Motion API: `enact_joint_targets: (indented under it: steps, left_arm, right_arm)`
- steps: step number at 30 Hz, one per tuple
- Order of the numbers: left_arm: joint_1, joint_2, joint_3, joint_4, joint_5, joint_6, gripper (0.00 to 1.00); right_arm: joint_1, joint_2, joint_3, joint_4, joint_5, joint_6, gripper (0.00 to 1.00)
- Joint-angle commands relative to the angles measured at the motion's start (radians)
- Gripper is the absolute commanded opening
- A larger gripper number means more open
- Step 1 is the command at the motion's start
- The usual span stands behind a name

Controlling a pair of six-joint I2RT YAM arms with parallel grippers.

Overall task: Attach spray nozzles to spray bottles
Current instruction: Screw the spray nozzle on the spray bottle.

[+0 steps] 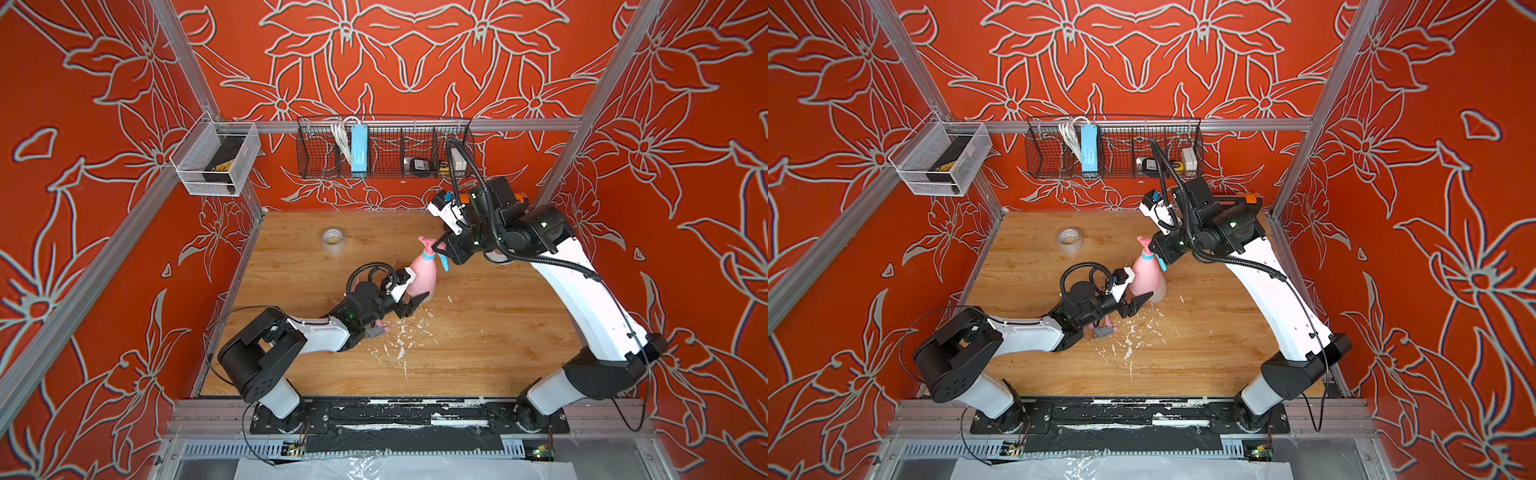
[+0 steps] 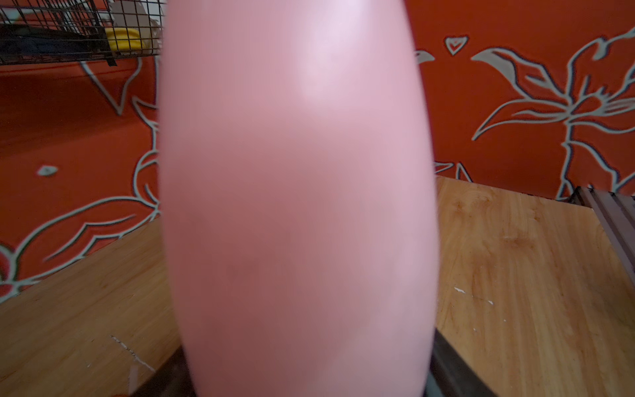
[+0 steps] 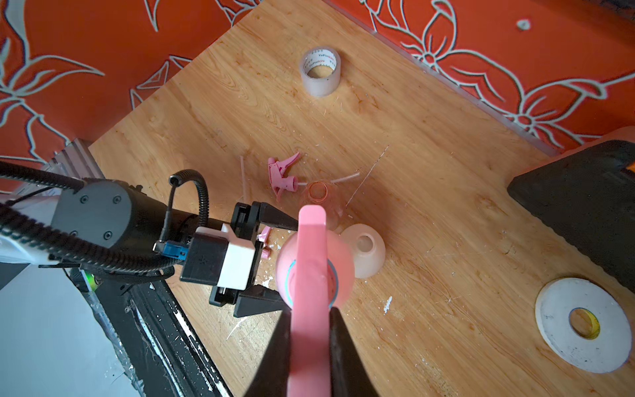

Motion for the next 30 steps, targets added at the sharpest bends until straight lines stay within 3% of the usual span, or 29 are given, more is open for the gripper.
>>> enact_joint_targets:
  steps: [1, 8, 16, 26, 30]
  left_arm:
    - [0.004, -0.045, 0.009, 0.147, 0.015, 0.032, 0.33]
    - [0.004, -0.045, 0.015, 0.155, 0.02, 0.014, 0.33]
    - [0.004, -0.042, 0.037, 0.131, -0.025, 0.001, 0.32]
    - [-0.024, 0.003, 0.102, 0.085, -0.166, -0.002, 0.31]
    - [-0.031, 0.006, 0.098, 0.089, -0.172, -0.005, 0.31]
  right_arm:
    - [0.007, 0.026, -0.019, -0.065, 0.006, -0.018, 0.03]
    - [0.006, -0.038, -0.1, 0.065, 0.034, 0.058, 0.04]
    - [0.015, -0.012, -0.081, -0.018, 0.033, 0.074, 0.06]
    - [0.161, 0.073, 0.029, -0.125, 0.355, 0.384, 0.02]
    - [0.188, 0.123, 0.086, -0.171, 0.434, 0.464, 0.06]
